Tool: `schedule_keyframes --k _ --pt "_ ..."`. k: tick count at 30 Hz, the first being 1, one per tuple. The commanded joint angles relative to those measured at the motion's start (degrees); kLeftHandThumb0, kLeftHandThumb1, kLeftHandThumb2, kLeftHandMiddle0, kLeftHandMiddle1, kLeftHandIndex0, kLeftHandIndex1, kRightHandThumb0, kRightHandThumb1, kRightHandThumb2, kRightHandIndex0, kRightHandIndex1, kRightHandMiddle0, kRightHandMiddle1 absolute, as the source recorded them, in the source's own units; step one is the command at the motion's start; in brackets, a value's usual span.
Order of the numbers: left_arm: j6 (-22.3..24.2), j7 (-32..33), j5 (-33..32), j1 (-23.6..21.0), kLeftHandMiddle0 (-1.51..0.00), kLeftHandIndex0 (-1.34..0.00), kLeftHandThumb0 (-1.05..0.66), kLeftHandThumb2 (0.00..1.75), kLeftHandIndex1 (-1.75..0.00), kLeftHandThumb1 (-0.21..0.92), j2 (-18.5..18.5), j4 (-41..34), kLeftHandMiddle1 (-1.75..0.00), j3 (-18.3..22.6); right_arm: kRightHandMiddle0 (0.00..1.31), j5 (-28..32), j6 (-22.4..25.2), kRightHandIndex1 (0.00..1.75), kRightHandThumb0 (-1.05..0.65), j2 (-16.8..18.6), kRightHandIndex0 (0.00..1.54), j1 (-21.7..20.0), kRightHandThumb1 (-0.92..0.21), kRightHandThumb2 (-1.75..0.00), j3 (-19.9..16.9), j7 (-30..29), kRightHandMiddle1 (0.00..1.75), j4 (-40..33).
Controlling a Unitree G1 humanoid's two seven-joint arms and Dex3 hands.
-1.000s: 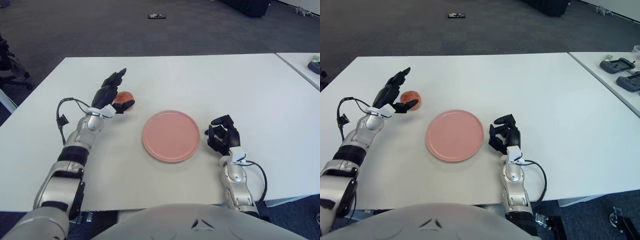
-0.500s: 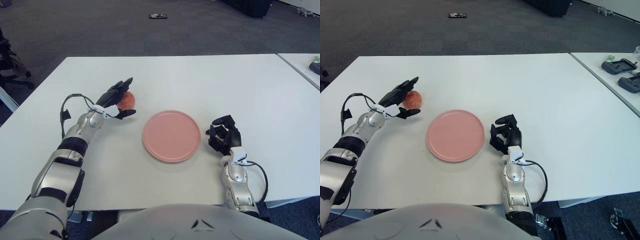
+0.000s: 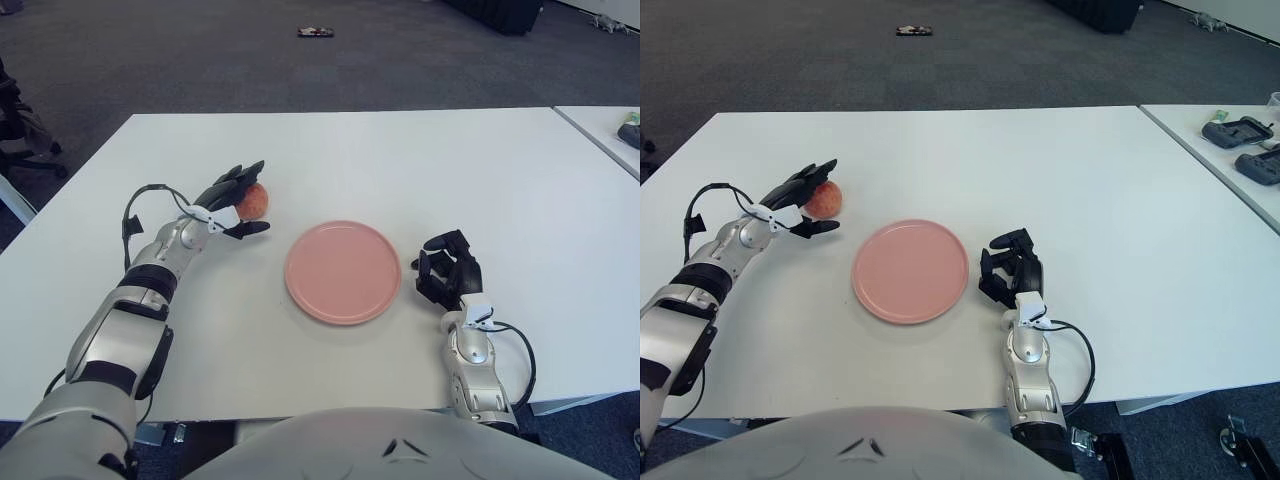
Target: Put the apple into the plate.
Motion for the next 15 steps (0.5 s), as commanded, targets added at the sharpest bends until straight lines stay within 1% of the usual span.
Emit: schedule_keyframes --k 1,5,8,15 --pt "1.2 -0.75 0.89 -1.36 0.0 0.0 -1.01 0.65 0.0 0.53 -0.19 1.59 0.0 -1.17 0.39 0.17 0.72 1.35 -0.4 -0.19 0.63 0.1 -0.6 -0.97 -0.3 -0.05 1.75 0.37" --pt "2.2 -1.08 1.05 -2.18 0.0 0.0 -1.0 0.65 0.0 0.53 -0.17 3.25 0.0 -1.99 0.4 0.21 0.57 1.35 -0.4 -0.15 0.64 0.13 -0.59 -0.98 -0.38 -0.13 1.75 0.46" --pt "4.15 -0.44 2.3 -3.52 0.0 0.0 -1.0 0.66 0.0 0.54 -0.42 5.5 0.0 -3.36 0.39 0.24 0.46 1.35 -0.4 -0.18 0.64 0.17 -0.6 -0.97 -0.45 -0.14 1.75 0.5" --pt "7.42 0.01 3.36 -5.48 0.0 0.0 -0.98 0.66 0.0 0.54 -1.04 8.68 0.0 -5.0 0.38 0.12 1.12 1.34 -0.39 -0.08 0.63 0.46 -0.61 -0.95 -0.57 -0.36 1.75 -0.09"
